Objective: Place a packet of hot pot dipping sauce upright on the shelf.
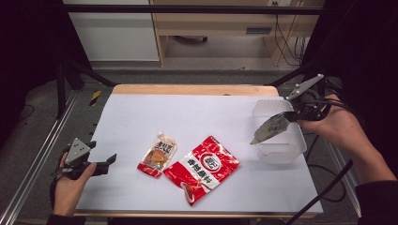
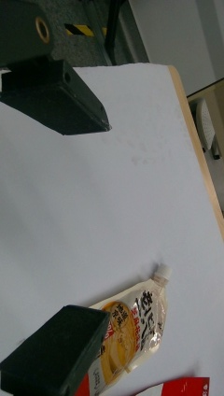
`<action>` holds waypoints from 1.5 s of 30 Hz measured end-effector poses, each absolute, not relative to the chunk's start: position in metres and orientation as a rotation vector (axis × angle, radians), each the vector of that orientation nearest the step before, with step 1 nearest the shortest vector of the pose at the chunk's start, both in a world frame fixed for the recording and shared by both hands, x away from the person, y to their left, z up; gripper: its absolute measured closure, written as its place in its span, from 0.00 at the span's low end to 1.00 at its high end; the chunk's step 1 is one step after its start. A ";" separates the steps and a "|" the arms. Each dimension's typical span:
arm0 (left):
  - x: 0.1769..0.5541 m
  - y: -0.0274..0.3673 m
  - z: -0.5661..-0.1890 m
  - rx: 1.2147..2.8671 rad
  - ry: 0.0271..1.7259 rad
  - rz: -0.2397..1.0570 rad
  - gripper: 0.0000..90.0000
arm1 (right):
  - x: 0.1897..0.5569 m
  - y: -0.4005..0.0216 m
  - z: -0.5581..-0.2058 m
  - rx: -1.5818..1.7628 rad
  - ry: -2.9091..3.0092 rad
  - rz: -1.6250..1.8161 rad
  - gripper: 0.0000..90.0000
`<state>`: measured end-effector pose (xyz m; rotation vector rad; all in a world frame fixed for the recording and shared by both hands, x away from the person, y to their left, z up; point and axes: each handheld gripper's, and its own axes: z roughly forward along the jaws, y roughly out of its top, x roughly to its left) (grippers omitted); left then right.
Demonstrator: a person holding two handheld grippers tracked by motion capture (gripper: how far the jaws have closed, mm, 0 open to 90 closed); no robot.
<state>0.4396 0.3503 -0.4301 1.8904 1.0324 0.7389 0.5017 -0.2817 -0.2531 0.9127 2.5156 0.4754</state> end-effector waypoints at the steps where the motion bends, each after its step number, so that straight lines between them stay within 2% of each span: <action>1: 0.440 0.352 -0.430 1.886 1.035 0.730 0.09 | 0.501 -0.284 -0.254 0.926 2.515 0.469 1.00; 27: 0.441 0.350 -0.437 1.937 1.034 0.722 0.09 | 0.482 -0.325 -0.272 1.067 2.501 0.443 1.00; 45: 0.441 0.348 -0.437 1.955 1.024 0.719 0.09 | 0.484 -0.323 -0.286 1.088 2.531 0.431 1.00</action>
